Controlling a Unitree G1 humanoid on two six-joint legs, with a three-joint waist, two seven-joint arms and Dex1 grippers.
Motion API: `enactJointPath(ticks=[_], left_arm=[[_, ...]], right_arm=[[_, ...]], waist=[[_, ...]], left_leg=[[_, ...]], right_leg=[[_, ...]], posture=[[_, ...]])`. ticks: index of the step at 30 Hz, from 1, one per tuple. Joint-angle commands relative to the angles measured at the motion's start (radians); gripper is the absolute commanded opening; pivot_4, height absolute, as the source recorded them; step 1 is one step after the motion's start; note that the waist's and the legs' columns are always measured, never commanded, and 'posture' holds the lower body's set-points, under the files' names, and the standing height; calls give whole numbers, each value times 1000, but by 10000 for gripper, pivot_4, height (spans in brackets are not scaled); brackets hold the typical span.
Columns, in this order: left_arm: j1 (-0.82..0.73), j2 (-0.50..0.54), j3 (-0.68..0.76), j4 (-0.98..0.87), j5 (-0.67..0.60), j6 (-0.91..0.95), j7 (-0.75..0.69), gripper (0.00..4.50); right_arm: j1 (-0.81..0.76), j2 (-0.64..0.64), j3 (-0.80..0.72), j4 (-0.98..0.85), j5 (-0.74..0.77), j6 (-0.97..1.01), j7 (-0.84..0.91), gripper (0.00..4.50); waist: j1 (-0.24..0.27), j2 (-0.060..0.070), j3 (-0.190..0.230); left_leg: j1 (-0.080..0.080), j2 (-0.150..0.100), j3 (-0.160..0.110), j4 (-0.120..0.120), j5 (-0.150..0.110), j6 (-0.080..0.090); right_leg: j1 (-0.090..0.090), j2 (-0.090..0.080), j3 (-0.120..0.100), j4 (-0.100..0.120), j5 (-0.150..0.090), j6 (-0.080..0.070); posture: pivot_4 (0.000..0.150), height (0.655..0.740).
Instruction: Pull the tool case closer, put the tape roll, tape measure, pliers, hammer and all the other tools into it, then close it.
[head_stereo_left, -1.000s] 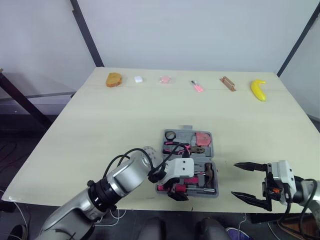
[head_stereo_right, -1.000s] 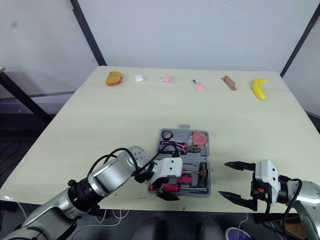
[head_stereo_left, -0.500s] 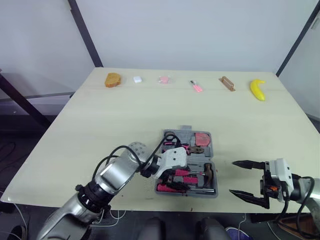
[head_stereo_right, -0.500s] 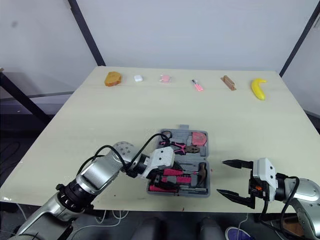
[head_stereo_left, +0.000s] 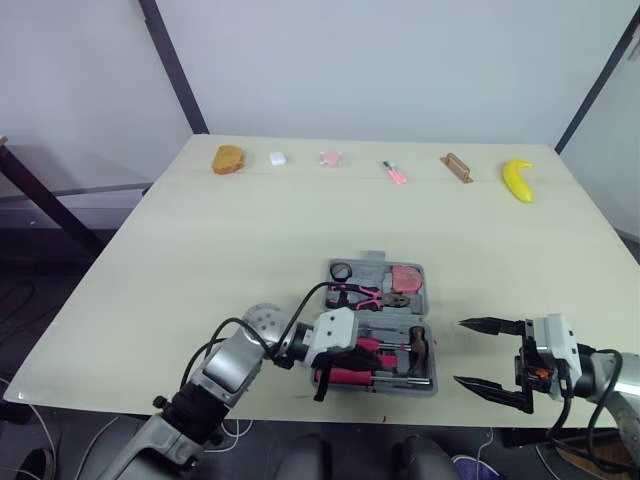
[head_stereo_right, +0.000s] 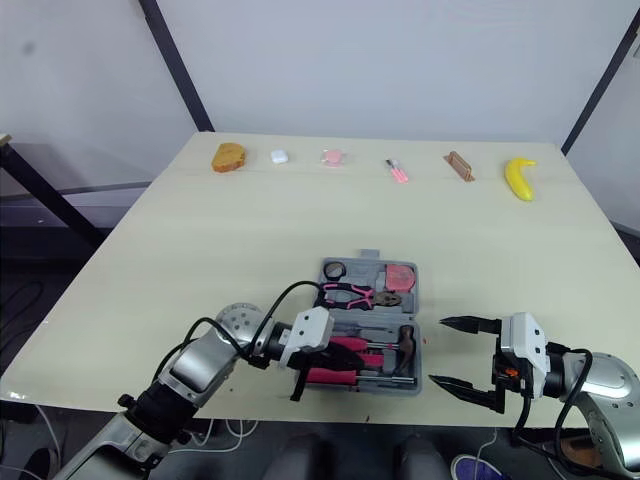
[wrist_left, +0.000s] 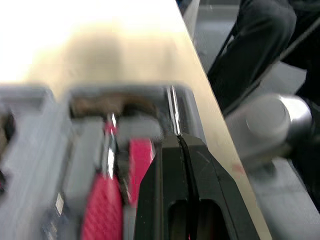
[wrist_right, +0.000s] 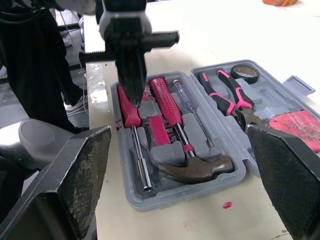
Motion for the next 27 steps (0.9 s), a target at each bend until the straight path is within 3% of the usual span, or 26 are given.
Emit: enactJointPath(ticks=[1, 11, 21, 27], left_arm=[[18, -8, -11, 40, 25, -63, -8, 297], [36, -27, -6, 116, 62, -108, 1, 297], [32, -29, 214, 41, -125, -24, 53, 297], [51, 35, 348, 114, -129, -6, 122, 297]], right_arm=[[-13, 1, -1, -11, 7, -4, -3, 45000], [-35, -2, 9, -12, 9, 7, -2, 45000], [-85, 27, 30, 36, -19, 111, -122, 45000], [-188, 58, 79, 211, -151, 37, -176, 45000]], waist=[[1, 0, 0], [2, 1, -1], [2, 1, -1], [-6, 1, -1]], left_leg=[[0, 0, 0, 0, 0, 0], [0, 0, 0, 0, 0, 0], [0, 0, 0, 0, 0, 0], [0, 0, -1, 0, 0, 0]], right_leg=[[0, 0, 0, 0, 0, 0], [0, 0, 0, 0, 0, 0], [0, 0, -1, 0, 0, 0], [0, 0, -1, 0, 0, 0]], posture=[[1500, 7400], [1500, 7400], [1500, 7400], [1500, 7400]])
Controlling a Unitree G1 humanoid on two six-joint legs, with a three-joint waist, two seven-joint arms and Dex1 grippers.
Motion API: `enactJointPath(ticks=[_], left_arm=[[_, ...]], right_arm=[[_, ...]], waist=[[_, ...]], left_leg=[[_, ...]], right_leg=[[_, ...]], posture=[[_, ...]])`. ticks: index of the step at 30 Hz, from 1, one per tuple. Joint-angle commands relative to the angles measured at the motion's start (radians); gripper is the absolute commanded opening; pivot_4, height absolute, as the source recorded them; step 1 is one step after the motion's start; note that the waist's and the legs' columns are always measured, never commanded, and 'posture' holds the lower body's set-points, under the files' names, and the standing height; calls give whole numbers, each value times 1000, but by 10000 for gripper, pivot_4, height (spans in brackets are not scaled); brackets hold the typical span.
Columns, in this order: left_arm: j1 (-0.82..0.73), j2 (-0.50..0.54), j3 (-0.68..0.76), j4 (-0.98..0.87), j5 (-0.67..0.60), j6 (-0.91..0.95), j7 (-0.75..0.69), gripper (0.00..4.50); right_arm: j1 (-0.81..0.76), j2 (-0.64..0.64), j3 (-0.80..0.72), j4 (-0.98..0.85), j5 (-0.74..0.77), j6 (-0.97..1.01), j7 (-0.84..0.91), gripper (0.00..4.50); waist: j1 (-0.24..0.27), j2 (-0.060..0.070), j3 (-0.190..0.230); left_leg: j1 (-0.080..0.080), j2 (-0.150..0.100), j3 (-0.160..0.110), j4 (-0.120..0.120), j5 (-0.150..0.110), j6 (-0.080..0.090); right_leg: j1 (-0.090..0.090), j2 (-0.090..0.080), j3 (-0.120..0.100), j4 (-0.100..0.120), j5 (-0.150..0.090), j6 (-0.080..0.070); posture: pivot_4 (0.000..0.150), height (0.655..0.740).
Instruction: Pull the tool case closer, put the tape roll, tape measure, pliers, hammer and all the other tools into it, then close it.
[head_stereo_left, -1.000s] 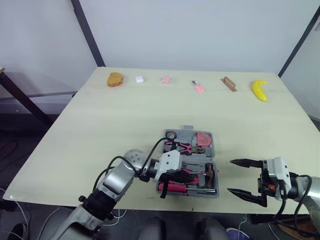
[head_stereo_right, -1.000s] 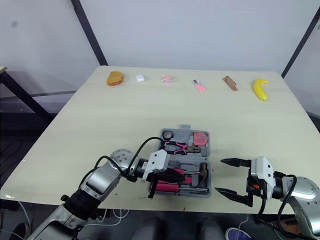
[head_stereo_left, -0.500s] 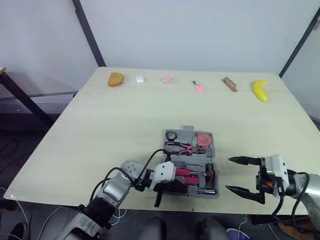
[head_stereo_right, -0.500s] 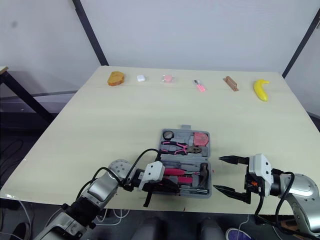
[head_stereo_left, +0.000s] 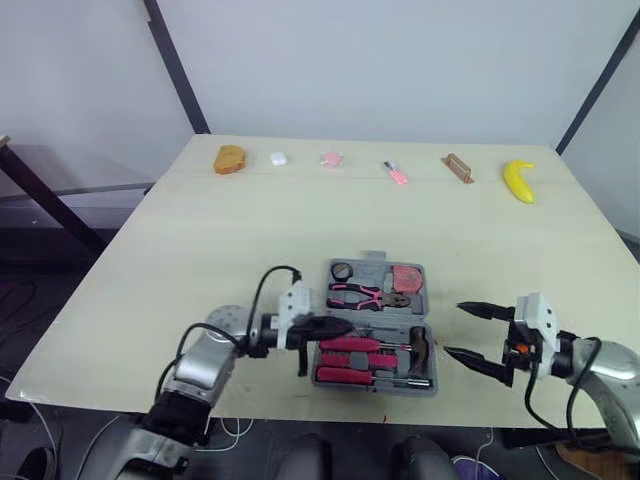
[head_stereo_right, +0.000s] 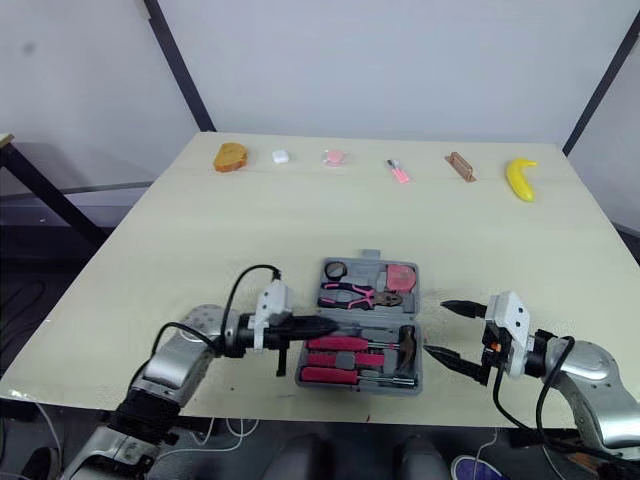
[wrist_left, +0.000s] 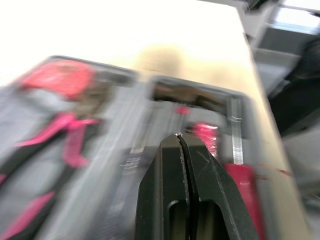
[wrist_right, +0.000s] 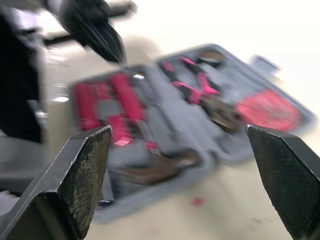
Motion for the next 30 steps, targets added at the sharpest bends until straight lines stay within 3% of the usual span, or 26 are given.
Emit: enactJointPath(ticks=[1, 3, 6, 7, 10, 11, 20, 30], left_arm=[[13, 39, 82, 45, -8, -2, 31, 45], [10, 52, 101, 66, -30, 24, 16, 0], [-9, 63, 121, 135, -20, 15, 12, 0], [-17, 63, 122, 159, -8, 7, 20, 0], [-36, 54, 122, 211, 2, -11, 18, 0], [-45, 49, 117, 243, 14, -24, 19, 0], [-140, -13, 92, 514, 98, -137, 16, 0], [-174, -60, 64, 512, 112, -110, -39, 0]], right_arm=[[-69, 14, 24, 98, -59, -46, -11, 42512], [-109, 25, 39, 150, -76, -57, -6, 37736], [-167, 30, 82, 239, -123, -86, 18, 22797], [-185, 33, 94, 265, -135, -90, 23, 15902], [-229, 40, 125, 323, -168, -105, 33, 2028], [-247, 43, 138, 344, -181, -109, 36, 321], [-341, 87, 217, 467, -268, -171, 49, 321], [-366, 139, 234, 505, -296, -203, 43, 321]], waist=[[-5, 0, 0], [-8, 0, 0], [-8, 0, 0], [-8, 0, 0], [-9, 0, 0], [-9, 0, 0], [-19, 0, 0], [-23, 0, 0]], left_leg=[[0, 0, 0, 0, 0, 0], [0, 0, 0, 0, 0, 0], [0, 0, 0, 0, 0, 0], [0, 0, 1, 0, 0, 0], [0, 0, 1, 0, 0, 0], [0, 0, 1, 0, 0, 0], [-1, 0, 2, 0, 0, 0], [-1, 0, 1, 0, 0, 0]], right_leg=[[0, 0, 0, 0, 0, 0], [0, 0, 0, 0, 0, 0], [0, -1, 0, 0, 0, 0], [0, -1, 0, 0, 0, 0], [0, -1, -1, 0, 0, 0], [0, -1, -1, 0, 0, 0], [0, 0, -1, 0, 0, 0], [0, 0, -1, 0, 0, 0]], posture=[[1500, 7400], [1500, 7400], [1500, 7400], [1500, 7400], [1500, 7400], [1500, 7400], [1500, 7400], [1500, 7400]])
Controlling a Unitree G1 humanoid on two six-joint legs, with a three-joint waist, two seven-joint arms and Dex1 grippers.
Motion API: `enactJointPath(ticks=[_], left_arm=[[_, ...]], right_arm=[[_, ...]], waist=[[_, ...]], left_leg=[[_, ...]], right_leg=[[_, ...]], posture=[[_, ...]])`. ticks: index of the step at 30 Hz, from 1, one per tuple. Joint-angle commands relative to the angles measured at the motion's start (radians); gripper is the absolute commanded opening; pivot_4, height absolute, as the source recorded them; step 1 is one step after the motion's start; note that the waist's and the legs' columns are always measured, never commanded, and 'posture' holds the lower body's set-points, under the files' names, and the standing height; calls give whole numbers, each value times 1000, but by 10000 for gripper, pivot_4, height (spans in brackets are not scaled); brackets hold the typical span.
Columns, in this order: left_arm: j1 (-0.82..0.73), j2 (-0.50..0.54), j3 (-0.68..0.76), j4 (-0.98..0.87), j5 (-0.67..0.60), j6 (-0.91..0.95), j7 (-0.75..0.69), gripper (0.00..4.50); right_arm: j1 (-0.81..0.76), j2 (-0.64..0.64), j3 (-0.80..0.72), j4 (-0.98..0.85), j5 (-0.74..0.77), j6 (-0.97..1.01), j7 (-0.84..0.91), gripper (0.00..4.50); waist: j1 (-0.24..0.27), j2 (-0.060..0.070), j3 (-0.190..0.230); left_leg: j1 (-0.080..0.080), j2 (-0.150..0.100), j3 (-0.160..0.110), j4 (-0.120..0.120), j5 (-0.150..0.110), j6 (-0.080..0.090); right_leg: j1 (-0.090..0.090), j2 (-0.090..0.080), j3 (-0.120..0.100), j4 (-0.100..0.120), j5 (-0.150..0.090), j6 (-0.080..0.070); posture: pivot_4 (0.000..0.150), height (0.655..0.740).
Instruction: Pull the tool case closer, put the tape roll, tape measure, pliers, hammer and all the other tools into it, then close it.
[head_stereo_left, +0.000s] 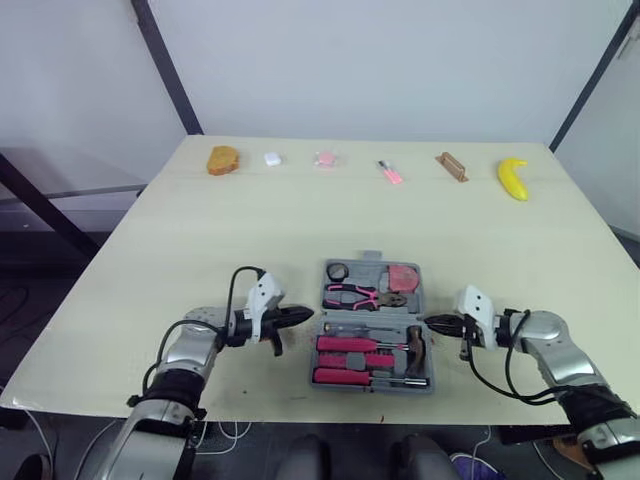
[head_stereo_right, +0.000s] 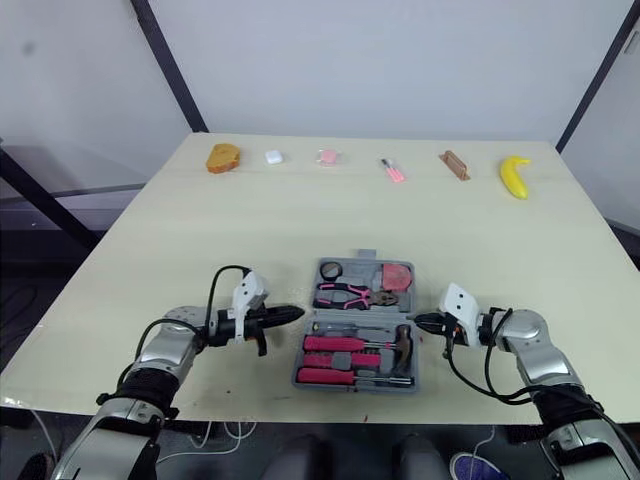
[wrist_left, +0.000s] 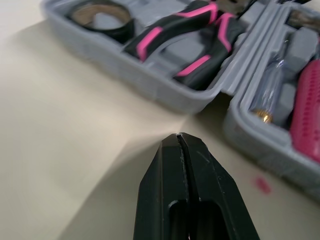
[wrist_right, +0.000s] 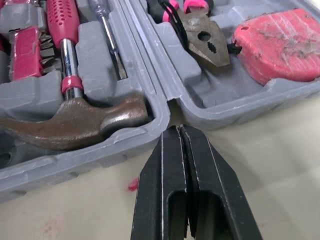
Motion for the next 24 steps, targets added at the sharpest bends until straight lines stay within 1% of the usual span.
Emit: enactJointPath(ticks=[1, 17, 24], left_arm=[[-6, -7, -10, -35, -7, 18, -34, 0], [15, -16, -32, -112, 4, 70, -50, 0], [69, 6, -70, -228, 4, 165, -87, 0]], right_arm=[[-11, 18, 8, -12, -2, -22, 0, 321], [-8, 42, 10, -21, 3, -23, 16, 321], [25, 24, 20, -68, 23, 26, 67, 321]], waist=[[-2, 0, 0], [-2, 0, 0], [-1, 0, 0]], left_leg=[[0, 0, 0, 0, 0, 0], [0, 0, -2, 0, 0, 0], [0, 0, -1, 0, 0, 0]], right_leg=[[0, 0, 0, 0, 0, 0], [0, 0, 0, 0, 0, 0], [0, 0, 0, 0, 0, 0]], posture=[[1500, 7400], [1500, 7400], [1500, 7400]])
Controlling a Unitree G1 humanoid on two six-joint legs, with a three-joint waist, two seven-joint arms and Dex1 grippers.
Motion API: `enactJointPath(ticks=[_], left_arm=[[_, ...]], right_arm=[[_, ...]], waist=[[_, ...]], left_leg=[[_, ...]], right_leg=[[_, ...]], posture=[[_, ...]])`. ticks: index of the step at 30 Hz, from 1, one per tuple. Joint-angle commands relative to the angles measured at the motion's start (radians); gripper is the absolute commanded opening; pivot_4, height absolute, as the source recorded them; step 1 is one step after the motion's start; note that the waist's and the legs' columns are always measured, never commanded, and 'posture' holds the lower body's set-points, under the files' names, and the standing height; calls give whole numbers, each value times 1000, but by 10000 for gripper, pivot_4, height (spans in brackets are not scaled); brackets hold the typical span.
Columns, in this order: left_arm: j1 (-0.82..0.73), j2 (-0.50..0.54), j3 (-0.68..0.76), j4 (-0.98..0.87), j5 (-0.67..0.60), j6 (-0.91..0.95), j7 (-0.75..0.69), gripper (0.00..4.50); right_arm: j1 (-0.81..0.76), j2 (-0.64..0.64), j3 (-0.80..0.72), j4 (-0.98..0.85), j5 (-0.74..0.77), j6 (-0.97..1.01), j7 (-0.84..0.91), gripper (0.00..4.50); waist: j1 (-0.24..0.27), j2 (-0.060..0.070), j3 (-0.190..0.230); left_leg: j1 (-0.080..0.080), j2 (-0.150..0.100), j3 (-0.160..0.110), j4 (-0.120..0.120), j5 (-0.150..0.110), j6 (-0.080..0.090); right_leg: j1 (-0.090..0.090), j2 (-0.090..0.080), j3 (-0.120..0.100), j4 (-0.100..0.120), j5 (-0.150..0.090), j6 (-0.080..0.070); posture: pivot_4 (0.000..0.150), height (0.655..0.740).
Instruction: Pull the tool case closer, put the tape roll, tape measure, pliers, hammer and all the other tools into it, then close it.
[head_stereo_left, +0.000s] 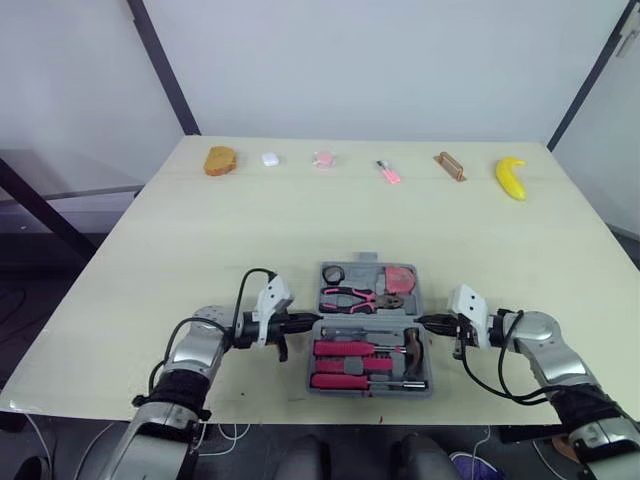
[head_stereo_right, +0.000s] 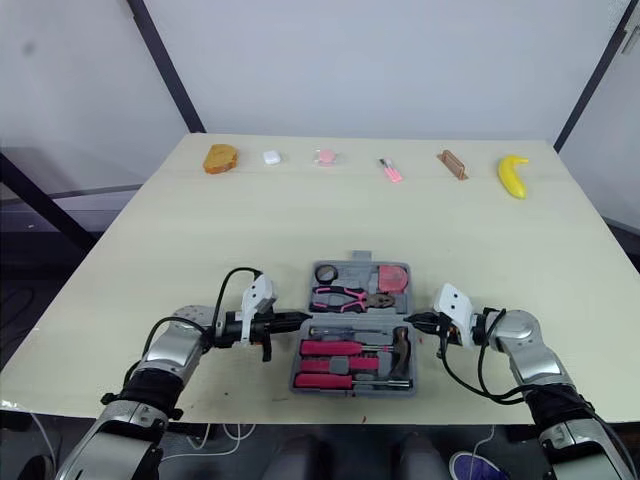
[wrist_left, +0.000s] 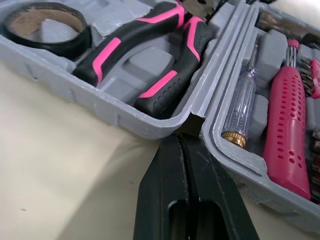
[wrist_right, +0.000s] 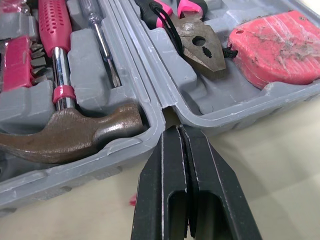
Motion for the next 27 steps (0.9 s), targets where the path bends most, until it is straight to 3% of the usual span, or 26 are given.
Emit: enactJointPath(ticks=[1, 27], left_arm=[[26, -4, -36, -88, -15, 35, -39, 0], [69, -5, -65, -198, -10, 112, -30, 0]], right_arm=[[20, 0, 24, -66, 25, 16, 49, 321], [81, -32, 16, -153, 31, 85, 69, 321]], waist=[[1, 0, 0], [5, 0, 0]], left_leg=[[0, 0, 0, 0, 0, 0], [0, 0, 0, 0, 0, 0]], right_leg=[[0, 0, 0, 0, 0, 0], [0, -1, 0, 0, 0, 0]], posture=[[1500, 7400], [1500, 7400]])
